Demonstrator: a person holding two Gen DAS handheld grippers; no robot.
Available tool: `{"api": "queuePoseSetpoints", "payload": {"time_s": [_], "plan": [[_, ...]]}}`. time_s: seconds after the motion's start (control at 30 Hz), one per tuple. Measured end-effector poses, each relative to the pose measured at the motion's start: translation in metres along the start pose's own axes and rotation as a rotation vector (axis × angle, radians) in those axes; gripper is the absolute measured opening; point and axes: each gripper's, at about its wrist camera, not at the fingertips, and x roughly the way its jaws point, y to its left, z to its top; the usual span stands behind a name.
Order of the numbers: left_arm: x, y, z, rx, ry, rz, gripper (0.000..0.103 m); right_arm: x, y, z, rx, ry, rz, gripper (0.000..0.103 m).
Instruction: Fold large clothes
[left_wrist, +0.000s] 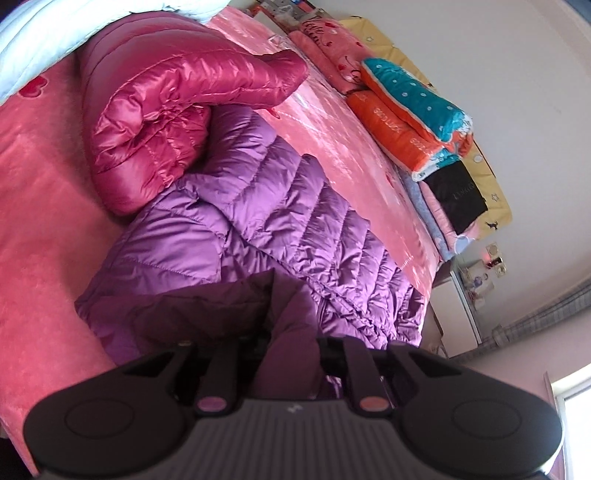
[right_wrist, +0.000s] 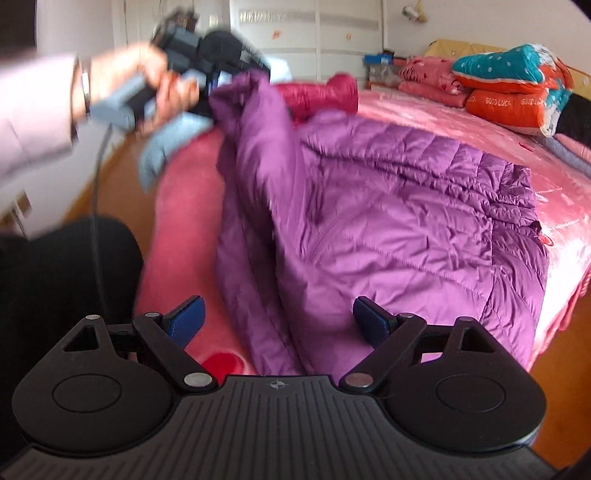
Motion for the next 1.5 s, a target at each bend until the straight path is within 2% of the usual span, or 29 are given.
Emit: {"api": "queuePoseSetpoints", "payload": {"time_s": [0.2,0.33,0.37,0.43,0.47,0.53,0.6,0.73,0.93,1.17,1.3,1.5], "plan": [[0.003,-0.006,0.003,-0.002,-0.014,0.038,0.013,0.030,0.018,-0.007,-0.133,0.073,-0.046,0.103],[0.009,-0.007,0.004,0.002,-0.015,0.049,0.013,0.043,0.032,-0.015,-0.249,0.091,-0.153,0.103],[0.009,-0.006,0.005,0.002,-0.016,0.049,0.013,0.045,0.032,-0.016,-0.256,0.096,-0.178,0.100],[0.010,-0.005,0.005,0.009,-0.021,0.047,0.013,0.048,0.027,-0.016,-0.244,0.102,-0.213,0.078],[0.010,-0.005,0.005,0.015,-0.024,0.044,0.013,0.044,0.027,-0.016,-0.230,0.100,-0.226,0.073],[0.008,-0.003,0.004,0.024,-0.033,0.037,0.013,0.039,0.019,-0.014,-0.204,0.085,-0.249,0.051],[0.003,-0.001,0.004,0.028,-0.049,0.019,0.013,0.033,0.017,-0.013,-0.211,0.050,-0.293,0.039],[-0.014,0.001,0.004,0.051,-0.082,-0.036,0.013,0.016,0.017,-0.011,-0.251,-0.032,-0.403,0.025],[-0.036,-0.009,0.019,0.087,-0.137,-0.123,0.013,0.003,-0.002,0.013,-0.272,-0.152,-0.585,0.022],[-0.045,-0.038,0.061,0.156,-0.250,-0.197,0.014,0.006,-0.035,0.077,-0.450,-0.297,-0.788,0.022],[-0.028,-0.057,0.092,0.209,-0.305,-0.192,0.015,0.023,-0.075,0.122,-0.554,-0.329,-0.831,0.022],[0.030,-0.068,0.136,0.262,-0.351,-0.109,0.015,0.089,-0.142,0.163,-0.764,-0.327,-0.850,0.023]]}}
